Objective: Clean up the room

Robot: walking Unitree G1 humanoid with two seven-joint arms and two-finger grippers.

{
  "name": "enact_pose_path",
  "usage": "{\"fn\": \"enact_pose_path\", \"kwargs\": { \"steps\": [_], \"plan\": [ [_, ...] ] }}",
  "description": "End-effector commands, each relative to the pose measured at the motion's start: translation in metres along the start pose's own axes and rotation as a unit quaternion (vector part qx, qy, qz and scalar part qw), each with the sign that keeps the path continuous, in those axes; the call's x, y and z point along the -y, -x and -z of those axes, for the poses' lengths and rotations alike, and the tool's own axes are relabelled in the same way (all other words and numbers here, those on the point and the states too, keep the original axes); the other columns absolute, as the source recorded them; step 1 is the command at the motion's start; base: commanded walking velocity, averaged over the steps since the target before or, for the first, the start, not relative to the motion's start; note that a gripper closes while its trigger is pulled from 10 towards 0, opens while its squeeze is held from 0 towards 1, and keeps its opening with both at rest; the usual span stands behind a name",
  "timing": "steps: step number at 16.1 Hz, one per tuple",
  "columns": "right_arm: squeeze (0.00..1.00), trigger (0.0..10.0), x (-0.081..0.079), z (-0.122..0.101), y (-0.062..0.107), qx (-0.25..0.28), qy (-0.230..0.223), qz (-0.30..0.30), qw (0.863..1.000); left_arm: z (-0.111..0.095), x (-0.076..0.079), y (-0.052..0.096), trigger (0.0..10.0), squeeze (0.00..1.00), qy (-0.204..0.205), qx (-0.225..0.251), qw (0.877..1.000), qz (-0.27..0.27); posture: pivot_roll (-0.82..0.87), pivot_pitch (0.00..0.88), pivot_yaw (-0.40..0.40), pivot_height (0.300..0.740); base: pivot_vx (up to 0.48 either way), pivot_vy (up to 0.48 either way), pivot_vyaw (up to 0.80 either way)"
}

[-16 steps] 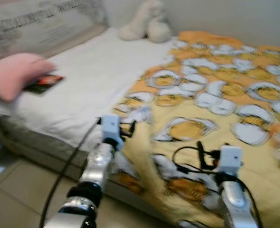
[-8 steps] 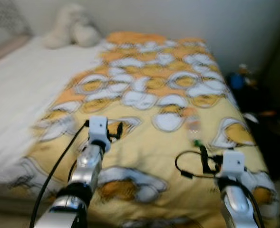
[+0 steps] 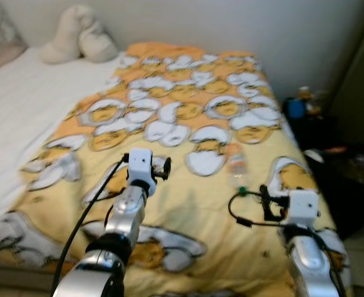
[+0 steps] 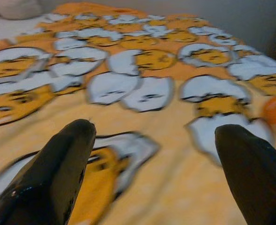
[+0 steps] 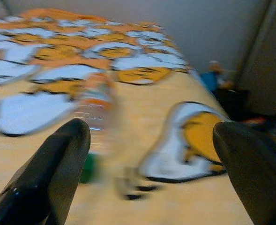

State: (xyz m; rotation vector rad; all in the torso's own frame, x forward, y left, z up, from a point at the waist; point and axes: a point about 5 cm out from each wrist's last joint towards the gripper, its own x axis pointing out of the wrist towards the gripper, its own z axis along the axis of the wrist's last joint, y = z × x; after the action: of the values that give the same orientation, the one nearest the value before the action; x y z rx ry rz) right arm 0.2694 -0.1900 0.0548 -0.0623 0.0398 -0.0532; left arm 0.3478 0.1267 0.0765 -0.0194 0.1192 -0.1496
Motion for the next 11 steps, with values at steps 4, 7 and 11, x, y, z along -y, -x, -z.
{"fn": "enact_pose_path", "kwargs": {
  "steps": [4, 7, 11],
  "plan": [
    [0.0, 10.0, 0.0, 0.002, 0.0, -0.007, -0.003, -0.007, 1.0, 0.0, 0.007, 0.002, 10.0, 0.0, -0.024, 0.013, 1.0, 0.015, -0.02, 0.0, 0.051, 0.74, 0.0, 0.0, 0.0],
    [0.0, 10.0, 0.0, 0.001, 0.002, -0.004, -0.001, -0.001, 1.0, 0.0, 0.005, 0.003, 10.0, 0.0, -0.008, 0.012, 1.0, 0.005, -0.02, 0.0, 0.053, 0.74, 0.299, 0.0, 0.0],
    [0.0, 10.0, -0.001, -0.018, -0.019, 0.021, -0.005, -0.007, 1.0, -0.005, 0.003, 0.003, 10.0, 0.0, 0.001, 0.031, 1.0, 0.003, -0.01, 0.0, 0.058, 0.74, 0.473, 0.0, 0.0]
  ]
}}
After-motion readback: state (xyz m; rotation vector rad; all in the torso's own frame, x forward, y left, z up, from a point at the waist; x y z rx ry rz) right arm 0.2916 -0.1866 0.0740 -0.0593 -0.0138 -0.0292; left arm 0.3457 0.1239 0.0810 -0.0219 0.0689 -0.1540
